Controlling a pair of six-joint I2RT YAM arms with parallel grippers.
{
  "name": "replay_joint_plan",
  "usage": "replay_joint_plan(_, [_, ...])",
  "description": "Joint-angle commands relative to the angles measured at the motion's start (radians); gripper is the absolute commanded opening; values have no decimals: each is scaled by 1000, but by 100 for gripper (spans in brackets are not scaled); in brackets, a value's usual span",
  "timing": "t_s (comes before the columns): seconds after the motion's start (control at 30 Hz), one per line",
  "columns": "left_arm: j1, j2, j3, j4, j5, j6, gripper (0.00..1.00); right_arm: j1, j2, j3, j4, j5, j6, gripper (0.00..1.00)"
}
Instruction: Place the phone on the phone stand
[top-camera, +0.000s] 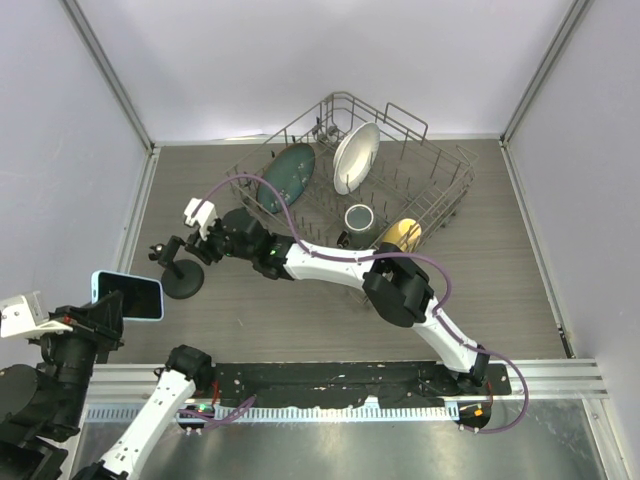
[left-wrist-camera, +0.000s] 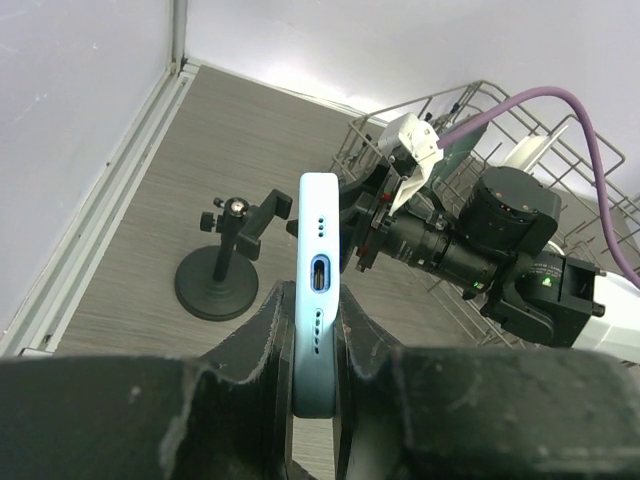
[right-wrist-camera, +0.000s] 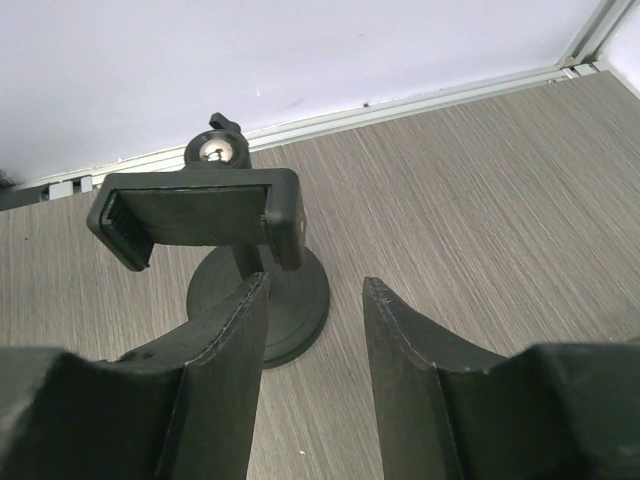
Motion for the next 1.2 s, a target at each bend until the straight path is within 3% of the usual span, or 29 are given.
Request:
replay_joint_plan(0.0, [-4, -8, -9, 76, -11, 5, 0, 8, -25, 37, 51, -53, -3, 49])
replay_joint_plan(0.43, [-2, -16, -24, 73, 9, -10, 0, 9, 58, 157, 59, -33, 17, 50])
replay_joint_plan(0.93, [-2, -25, -73, 83, 20, -12, 0, 18, 116, 243, 45, -14, 26, 26])
replay_joint_plan(1.07, [-2, -30, -86, 91, 17, -9, 0, 26, 110, 243, 36, -4, 22, 16])
replay_joint_plan(1.13, [-2, -30, -90, 90, 15, -9, 0, 32, 99, 220, 44, 5, 7, 19])
replay_joint_plan(1.17, [-2, -30, -92, 90, 15, -7, 0, 34, 91, 209, 47, 12, -1, 28])
